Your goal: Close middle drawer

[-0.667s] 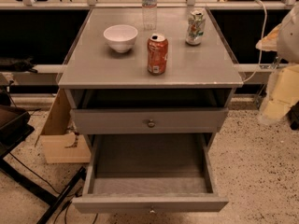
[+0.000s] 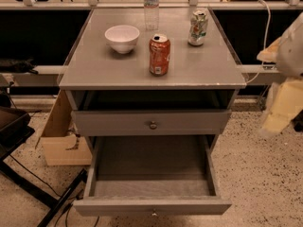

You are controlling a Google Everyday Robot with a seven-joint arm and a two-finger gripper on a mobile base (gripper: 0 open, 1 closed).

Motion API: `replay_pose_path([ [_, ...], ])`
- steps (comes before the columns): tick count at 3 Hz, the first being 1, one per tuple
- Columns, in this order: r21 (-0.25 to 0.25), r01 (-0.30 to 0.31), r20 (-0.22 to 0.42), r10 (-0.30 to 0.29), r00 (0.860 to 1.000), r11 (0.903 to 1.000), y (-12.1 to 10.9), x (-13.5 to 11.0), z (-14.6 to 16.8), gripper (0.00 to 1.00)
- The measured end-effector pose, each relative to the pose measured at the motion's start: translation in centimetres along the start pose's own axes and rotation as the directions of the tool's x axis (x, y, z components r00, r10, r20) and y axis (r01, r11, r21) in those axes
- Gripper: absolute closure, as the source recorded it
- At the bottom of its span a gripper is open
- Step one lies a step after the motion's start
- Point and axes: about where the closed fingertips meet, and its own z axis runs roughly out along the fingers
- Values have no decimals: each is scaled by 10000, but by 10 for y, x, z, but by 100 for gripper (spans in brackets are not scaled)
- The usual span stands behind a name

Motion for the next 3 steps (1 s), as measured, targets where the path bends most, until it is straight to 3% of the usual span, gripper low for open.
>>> replay_pose_path([
  [1,-57,-144,144,145,9998,9999,26,20,51,0],
  [2,-327,-353,95,356,9993,9988,55,47,121,0],
  [3,-917,-540,-193,525,9984,9943,90,76,213,2],
])
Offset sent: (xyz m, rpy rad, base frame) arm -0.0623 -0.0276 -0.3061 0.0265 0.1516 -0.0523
